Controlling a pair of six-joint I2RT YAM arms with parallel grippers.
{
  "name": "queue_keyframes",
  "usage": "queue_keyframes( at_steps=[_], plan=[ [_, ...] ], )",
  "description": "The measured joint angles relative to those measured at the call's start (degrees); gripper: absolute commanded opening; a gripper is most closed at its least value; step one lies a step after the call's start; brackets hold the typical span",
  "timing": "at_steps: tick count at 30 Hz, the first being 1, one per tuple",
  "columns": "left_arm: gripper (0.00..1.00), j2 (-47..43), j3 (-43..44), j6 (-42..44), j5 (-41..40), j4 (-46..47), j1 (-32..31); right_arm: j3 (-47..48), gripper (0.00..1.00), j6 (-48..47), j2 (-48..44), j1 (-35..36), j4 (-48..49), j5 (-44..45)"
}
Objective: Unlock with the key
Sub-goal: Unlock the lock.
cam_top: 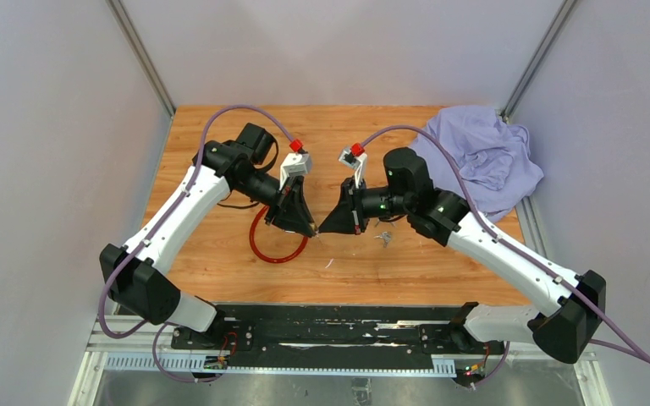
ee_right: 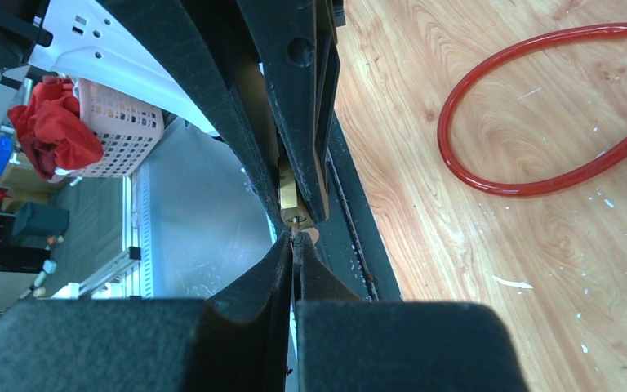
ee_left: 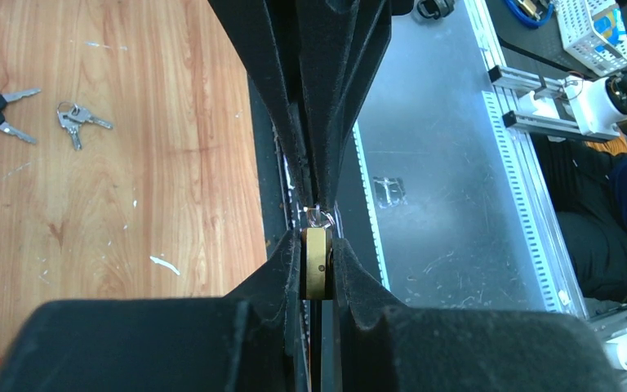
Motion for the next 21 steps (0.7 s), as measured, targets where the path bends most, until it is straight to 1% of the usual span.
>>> queue_keyframes(
  at_steps=[5,14,21],
  plan=[
    [0.00,-0.1,0.2,0.1,-1.1,-1.2,0.0,-1.8,0.01,4.2,0.0,0.0,3.1,-0.7],
    [0.00,-1.0,0.3,1.2,-3.8,-3.0,0.0,-6.9,0.01,15.8,0.2,-0.4,12.0,-2.2],
    [0.01,-2.7,1.9,5.1,-9.7,-4.9,-0.1,-8.9,0.00,26.3,2.9,-0.9,18.8,-3.9]
  ],
)
